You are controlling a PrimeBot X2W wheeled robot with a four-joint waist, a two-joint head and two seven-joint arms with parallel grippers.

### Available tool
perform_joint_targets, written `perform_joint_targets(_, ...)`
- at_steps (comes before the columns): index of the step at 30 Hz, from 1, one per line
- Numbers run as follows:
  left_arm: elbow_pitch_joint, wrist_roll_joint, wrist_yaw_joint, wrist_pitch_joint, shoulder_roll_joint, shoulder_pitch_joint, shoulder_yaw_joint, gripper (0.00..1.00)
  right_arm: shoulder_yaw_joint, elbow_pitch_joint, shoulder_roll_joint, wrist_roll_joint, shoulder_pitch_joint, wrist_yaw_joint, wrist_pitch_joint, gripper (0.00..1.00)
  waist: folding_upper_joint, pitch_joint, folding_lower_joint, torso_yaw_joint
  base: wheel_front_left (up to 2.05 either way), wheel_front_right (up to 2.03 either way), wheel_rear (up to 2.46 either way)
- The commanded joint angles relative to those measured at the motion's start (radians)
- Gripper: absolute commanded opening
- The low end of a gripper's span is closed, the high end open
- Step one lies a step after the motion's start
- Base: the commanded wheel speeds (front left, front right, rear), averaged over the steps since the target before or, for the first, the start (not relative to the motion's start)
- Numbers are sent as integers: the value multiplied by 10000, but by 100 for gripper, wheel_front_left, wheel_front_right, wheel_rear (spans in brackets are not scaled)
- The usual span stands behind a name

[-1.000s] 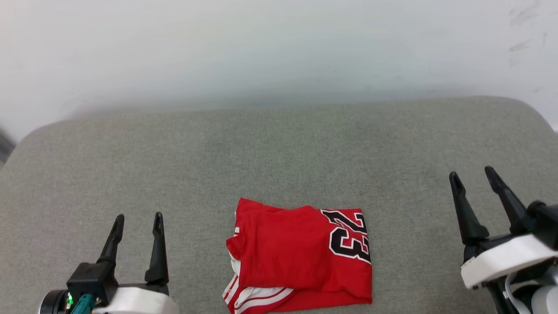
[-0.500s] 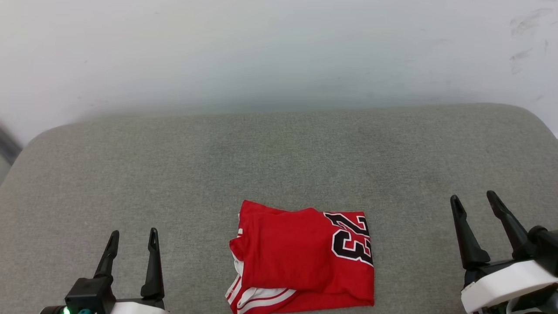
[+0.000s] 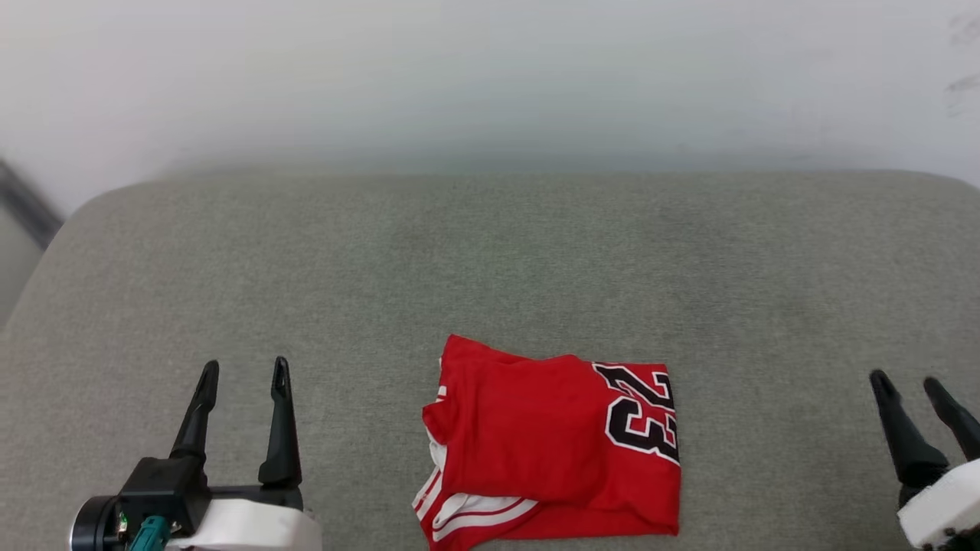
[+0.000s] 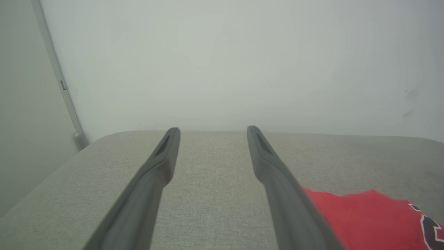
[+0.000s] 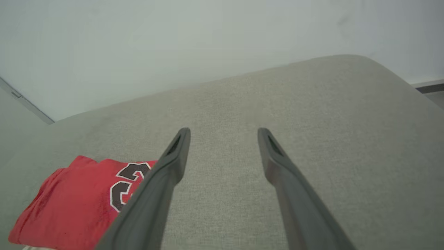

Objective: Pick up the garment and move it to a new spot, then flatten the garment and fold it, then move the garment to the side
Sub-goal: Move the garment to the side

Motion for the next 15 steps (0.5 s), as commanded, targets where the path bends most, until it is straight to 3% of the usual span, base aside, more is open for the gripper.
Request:
perform_joint_targets(1, -50, 66, -41, -62, -39, -120, 31, 100, -31, 37, 7, 195, 58, 0, 82, 100, 0, 192, 0, 204, 0, 0, 0)
perform_joint_targets(7, -160, 411, -399, -53, -554, -533, 21, 100, -93, 1384, -839, 2141, -70, 0, 2516, 100, 0, 698, 0, 862, 0, 0, 0)
perform_joint_targets(15, -46, 782, -989, -51, -1240, -1142, 120, 100, 817, 2507, -697, 3918, -1374, 0, 3882, 100, 0, 1641, 0, 1588, 0, 0, 0)
